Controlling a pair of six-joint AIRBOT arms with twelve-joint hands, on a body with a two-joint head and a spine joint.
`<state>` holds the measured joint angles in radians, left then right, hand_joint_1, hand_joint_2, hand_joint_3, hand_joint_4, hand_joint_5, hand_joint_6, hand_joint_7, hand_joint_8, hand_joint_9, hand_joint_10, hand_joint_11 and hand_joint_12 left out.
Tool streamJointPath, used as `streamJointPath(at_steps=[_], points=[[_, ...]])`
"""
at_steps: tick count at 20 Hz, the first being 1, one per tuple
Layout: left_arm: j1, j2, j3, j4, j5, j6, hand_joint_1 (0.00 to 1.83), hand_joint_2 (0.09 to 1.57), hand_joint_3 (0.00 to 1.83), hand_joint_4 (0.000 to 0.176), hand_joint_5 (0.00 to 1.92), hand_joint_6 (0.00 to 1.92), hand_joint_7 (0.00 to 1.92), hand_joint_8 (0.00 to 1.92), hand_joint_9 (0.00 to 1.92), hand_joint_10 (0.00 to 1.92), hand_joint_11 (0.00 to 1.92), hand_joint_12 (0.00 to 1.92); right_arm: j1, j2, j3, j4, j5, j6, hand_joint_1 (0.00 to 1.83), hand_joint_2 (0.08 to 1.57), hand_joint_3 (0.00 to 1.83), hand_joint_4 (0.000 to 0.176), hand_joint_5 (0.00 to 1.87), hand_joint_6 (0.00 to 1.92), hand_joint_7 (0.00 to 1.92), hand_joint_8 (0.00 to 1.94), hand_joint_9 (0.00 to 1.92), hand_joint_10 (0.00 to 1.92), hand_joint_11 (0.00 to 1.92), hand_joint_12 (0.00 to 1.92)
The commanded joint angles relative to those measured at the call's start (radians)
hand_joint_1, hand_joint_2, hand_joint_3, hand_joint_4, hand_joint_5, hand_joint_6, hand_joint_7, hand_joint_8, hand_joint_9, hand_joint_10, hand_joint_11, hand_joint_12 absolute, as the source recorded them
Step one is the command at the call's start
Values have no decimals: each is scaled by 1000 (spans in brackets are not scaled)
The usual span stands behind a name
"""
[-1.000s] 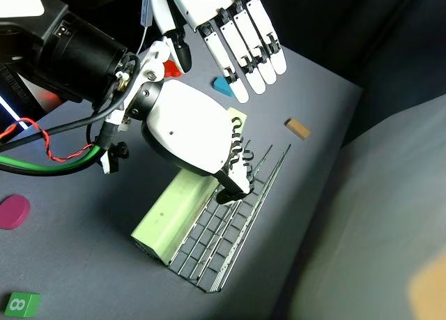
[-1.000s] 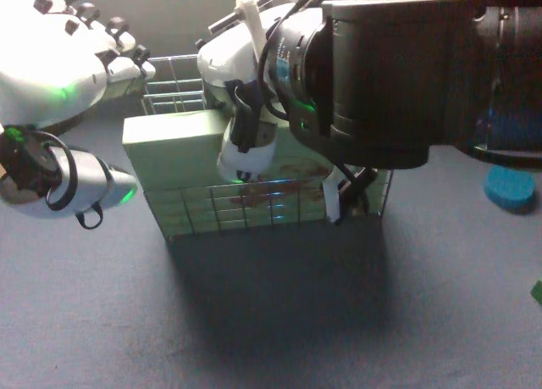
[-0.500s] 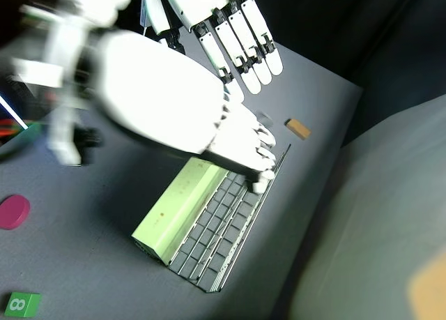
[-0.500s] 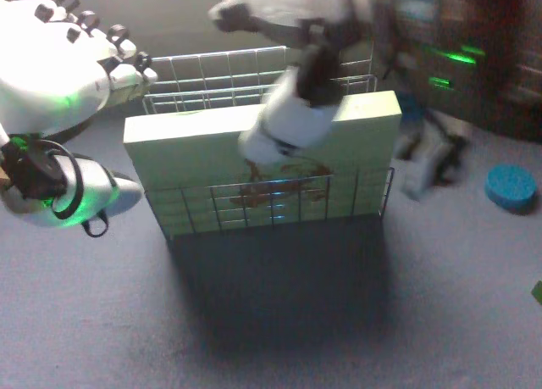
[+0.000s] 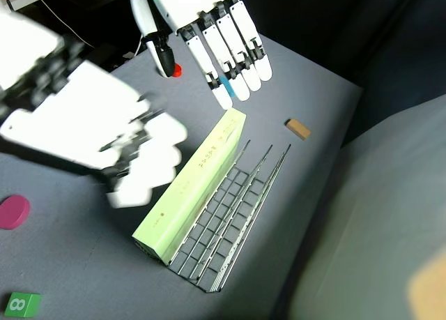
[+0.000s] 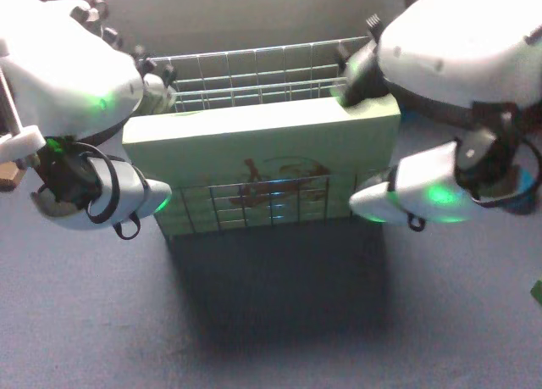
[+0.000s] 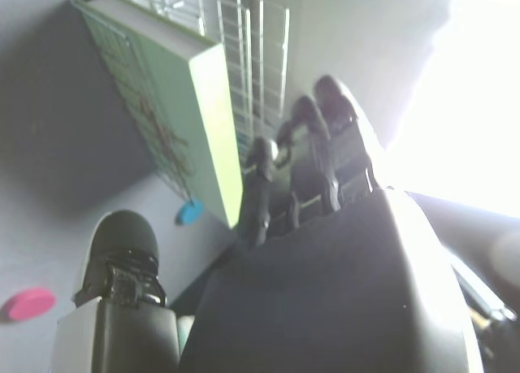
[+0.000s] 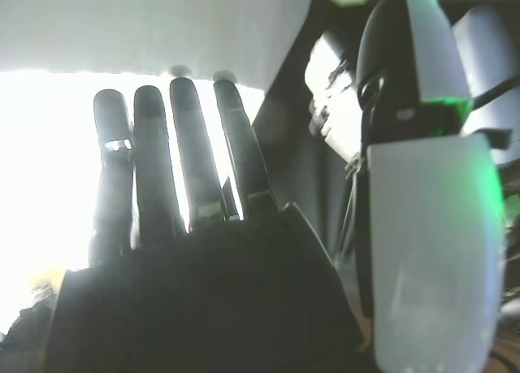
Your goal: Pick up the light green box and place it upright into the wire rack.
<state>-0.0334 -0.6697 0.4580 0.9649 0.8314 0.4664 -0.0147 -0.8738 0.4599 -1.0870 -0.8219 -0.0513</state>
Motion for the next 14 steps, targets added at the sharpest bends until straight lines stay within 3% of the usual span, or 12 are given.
streamJointPath(at_steps=[1, 2, 3, 4, 5, 9, 14], points=[[-13, 0, -4, 76, -23, 2, 225, 1311, 0, 0, 744, 89, 622, 809, 630, 970, 391, 1218, -2, 6, 2, -80, 19, -5, 581, 1141, 5, 0, 959, 330, 984, 428, 780, 1393, 808, 1679], [-13, -2, -4, 76, -21, 2, 310, 1286, 0, 0, 620, 827, 626, 1335, 664, 1491, 578, 1584, -17, 12, 2, -80, 23, -9, 616, 1169, 3, 0, 841, 914, 909, 967, 854, 1701, 945, 1873], [-12, -3, -4, 76, -20, -1, 361, 1283, 0, 0, 530, 1408, 653, 1682, 713, 1834, 714, 1854, -30, 15, 4, -80, 40, -7, 642, 1181, 2, 0, 743, 1400, 831, 1435, 942, 1877, 1088, 1911], [-11, -3, -5, 76, -19, -3, 384, 1293, 2, 0, 509, 1779, 675, 1873, 785, 1904, 820, 1908, -37, 16, 4, -80, 56, -5, 664, 1185, 2, 0, 688, 1726, 805, 1737, 1040, 1912, 1189, 1919], [-13, -3, -6, 76, -19, -5, 408, 1295, 1, 0, 563, 1893, 727, 1911, 843, 1918, 884, 1918, -39, 16, 4, -80, 75, 1, 679, 1192, 2, 0, 687, 1882, 851, 1900, 1108, 1919, 1266, 1921], [-17, -5, -8, 76, -13, -12, 460, 1306, 1, 0, 1021, 1921, 1152, 1921, 1184, 1921, 1239, 1921, -24, 16, 5, -80, 99, 24, 672, 1302, 14, 0, 1011, 1921, 1249, 1941, 1458, 1921, 1665, 1921], [-21, -6, -11, 76, -9, -12, 469, 1333, 3, 0, 1083, 1921, 1211, 1921, 1261, 1921, 1296, 1921, -21, 17, 10, -80, 130, 29, 684, 1380, 13, 0, 1151, 1921, 1379, 1941, 1542, 1921, 1746, 1921]])
